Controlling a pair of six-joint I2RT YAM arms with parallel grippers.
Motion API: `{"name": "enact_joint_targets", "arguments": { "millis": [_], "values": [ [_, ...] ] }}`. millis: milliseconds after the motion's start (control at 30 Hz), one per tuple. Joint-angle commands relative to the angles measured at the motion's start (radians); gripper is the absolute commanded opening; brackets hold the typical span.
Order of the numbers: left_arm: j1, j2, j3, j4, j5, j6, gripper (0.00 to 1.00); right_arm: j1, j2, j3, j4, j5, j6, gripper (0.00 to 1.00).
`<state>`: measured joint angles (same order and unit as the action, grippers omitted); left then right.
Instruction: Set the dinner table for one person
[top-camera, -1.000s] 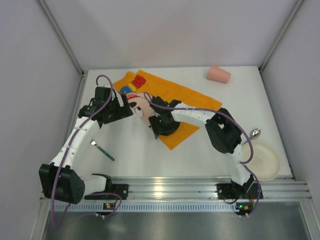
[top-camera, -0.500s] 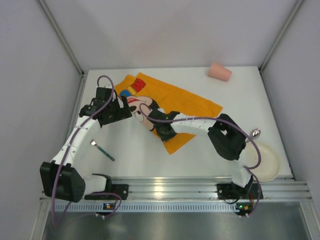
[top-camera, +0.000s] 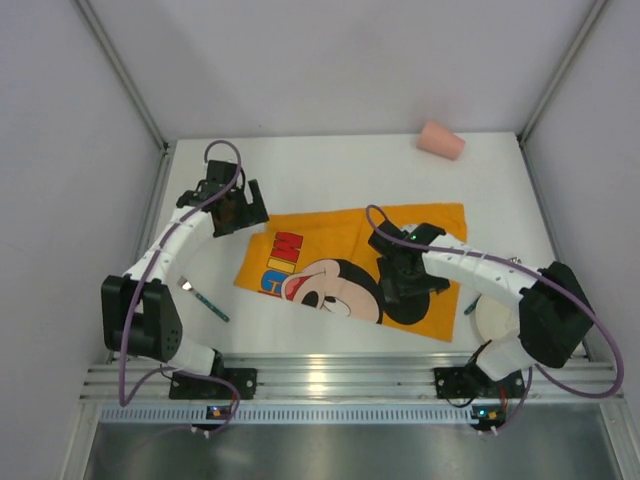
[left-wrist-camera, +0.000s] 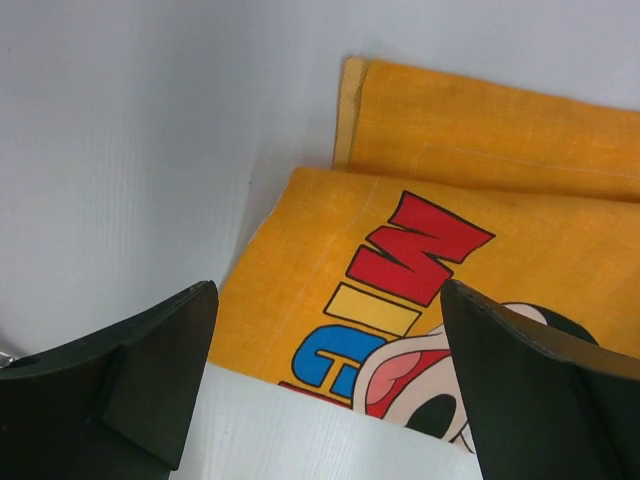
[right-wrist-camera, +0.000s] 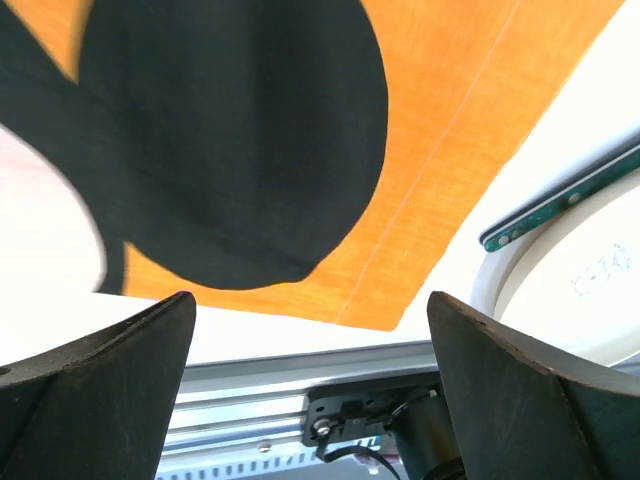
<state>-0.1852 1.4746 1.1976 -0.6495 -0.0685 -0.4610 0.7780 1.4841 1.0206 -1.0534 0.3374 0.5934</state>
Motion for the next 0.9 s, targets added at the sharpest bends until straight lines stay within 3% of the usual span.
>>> {"name": "enact_joint_targets", "arguments": {
  "millis": [0,100,233,433,600,667,800,833,867],
  "values": [
    [0.004,0.064,0.034,0.076,0.015,-0.002,0.98,-0.009,0.004,0.122,-0.053,0.029,-0.006,1.00],
    [0.004,0.144,0.045,0.154,0.039,0.048,0.99,-0.013,0.034,0.163,-0.040,-0.011,-0.032,1.00],
    [0.003,0.338,0.163,0.145,0.064,0.097,0.98,-0.019,0.035,0.161,-0.011,-0.063,-0.050,1.00],
    [0.003,0.504,0.265,0.172,0.114,0.111,0.98,-0.026,0.005,0.115,0.047,-0.149,-0.079,1.00],
    [0.001,0.602,0.349,0.152,0.139,0.111,0.89,-0.026,0.018,0.104,0.090,-0.210,-0.099,1.00],
    [0.000,0.631,0.359,0.162,0.165,0.116,0.82,-0.028,0.040,0.108,0.095,-0.215,-0.109,1.00],
    [-0.011,0.676,0.372,0.169,0.209,0.119,0.50,-0.036,0.057,0.098,0.104,-0.213,-0.127,1.00],
    [-0.017,0.682,0.373,0.166,0.211,0.117,0.36,-0.040,0.059,0.095,0.104,-0.213,-0.132,1.00],
    [-0.020,0.690,0.372,0.159,0.211,0.116,0.32,-0.045,0.061,0.088,0.107,-0.215,-0.136,1.00]
  ]
}}
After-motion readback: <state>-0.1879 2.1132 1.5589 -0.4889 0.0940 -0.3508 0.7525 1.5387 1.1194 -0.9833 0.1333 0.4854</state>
